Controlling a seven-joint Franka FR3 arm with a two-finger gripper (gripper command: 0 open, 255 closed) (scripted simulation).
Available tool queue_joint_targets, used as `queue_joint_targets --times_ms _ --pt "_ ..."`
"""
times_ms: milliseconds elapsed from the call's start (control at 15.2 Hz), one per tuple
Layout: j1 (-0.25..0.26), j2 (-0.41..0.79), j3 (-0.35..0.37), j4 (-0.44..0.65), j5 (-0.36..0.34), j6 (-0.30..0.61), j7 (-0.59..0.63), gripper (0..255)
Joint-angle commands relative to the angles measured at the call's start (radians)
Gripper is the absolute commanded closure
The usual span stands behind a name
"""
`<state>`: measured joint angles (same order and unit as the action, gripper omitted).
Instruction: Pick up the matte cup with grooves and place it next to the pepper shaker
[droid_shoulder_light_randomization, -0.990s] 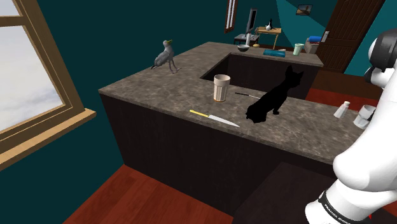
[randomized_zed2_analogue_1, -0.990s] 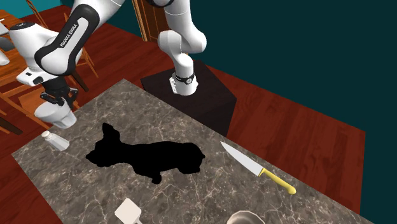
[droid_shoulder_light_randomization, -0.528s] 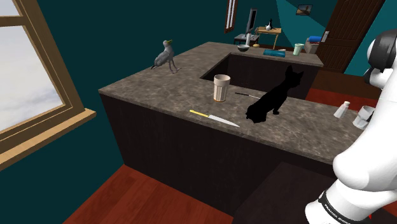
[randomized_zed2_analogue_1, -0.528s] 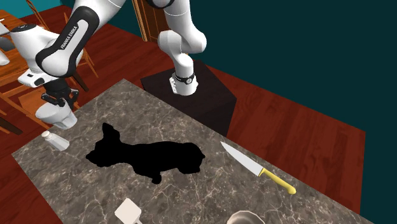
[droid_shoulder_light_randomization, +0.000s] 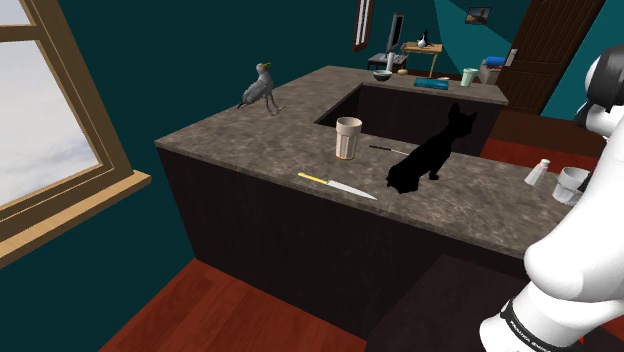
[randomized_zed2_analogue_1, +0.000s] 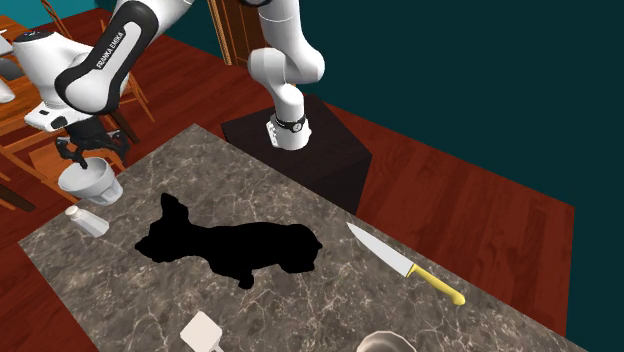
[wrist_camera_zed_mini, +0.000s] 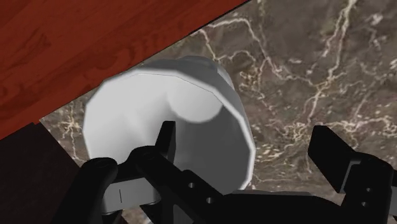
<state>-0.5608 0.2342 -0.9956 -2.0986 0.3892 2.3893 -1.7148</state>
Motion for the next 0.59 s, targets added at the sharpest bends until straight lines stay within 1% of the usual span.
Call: queue_joint_targets --times_ms 0,66,528 --pt "0.042 -0.060 -0.044 0.010 -0.082 -0.039 0.054 0" --pt "0.061 -0.091 -0.061 0.013 -0.121 -0.055 0.080 0" --pt "0.059 -0.091 -0.058 0.013 -0.122 -0.055 0.081 0"
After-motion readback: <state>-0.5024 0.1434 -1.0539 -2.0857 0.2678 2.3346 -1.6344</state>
